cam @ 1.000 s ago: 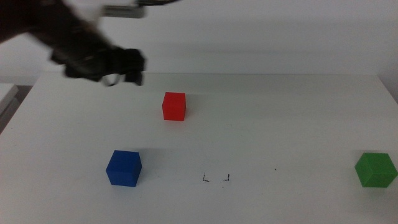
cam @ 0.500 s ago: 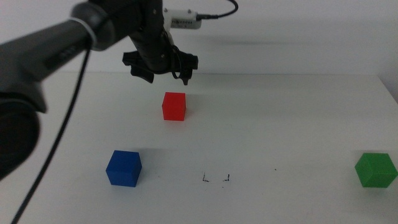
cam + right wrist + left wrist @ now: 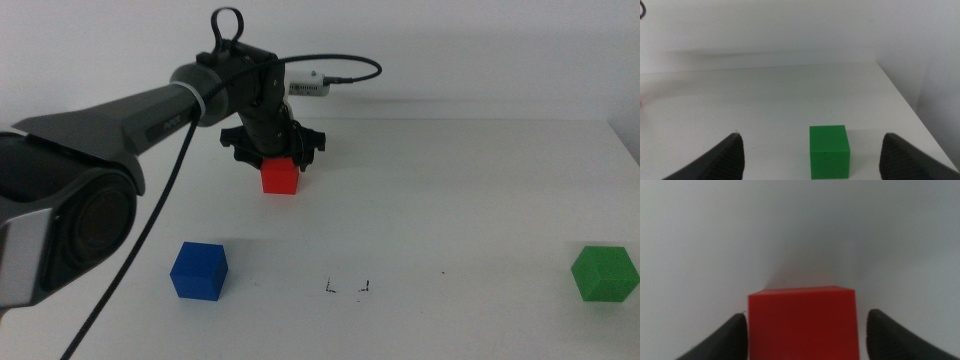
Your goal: Stack red cubes first, then green, then blue cubes in a specific spot.
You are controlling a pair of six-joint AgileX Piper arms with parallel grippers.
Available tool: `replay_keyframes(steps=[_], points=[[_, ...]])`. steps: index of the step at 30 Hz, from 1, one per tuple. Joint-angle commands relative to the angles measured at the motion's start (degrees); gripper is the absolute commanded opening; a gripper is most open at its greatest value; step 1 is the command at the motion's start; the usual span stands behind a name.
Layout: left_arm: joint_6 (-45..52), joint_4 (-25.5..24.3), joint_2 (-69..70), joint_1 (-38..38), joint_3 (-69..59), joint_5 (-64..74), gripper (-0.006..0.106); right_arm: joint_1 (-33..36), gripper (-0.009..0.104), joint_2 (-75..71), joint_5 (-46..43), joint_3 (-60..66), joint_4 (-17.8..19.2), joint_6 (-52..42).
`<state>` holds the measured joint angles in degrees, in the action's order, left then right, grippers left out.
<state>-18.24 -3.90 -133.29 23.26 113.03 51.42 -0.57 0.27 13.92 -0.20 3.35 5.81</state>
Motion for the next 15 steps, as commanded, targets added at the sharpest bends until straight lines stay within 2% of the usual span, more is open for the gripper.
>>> replay_keyframes(steps=[1,5,8,12,15], points=[[-1.08,1.07,-0.76,-0.38,0.36,-1.12,0.071,0.14,0.093,-0.27,-0.63,0.2,0.73,-0.23],[-0.97,3.9,-0.96,-1.12,0.36,-1.24,0.045,0.14,0.093,-0.27,-0.63,0.2,0.73,-0.23],[0.38,3.9,2.36,-0.85,0.29,1.37,0.029,0.14,0.093,-0.27,-0.63,0.2,0.73,-0.23],[-2.8,3.9,11.93,1.71,-7.29,1.04,0.02,0.14,0.093,-0.27,-0.63,0.2,0.73,-0.23],[-12.05,-0.22,21.35,6.0,-20.24,-7.24,0.019,0.14,0.093,-0.27,-0.63,0.2,0.73,-0.23]])
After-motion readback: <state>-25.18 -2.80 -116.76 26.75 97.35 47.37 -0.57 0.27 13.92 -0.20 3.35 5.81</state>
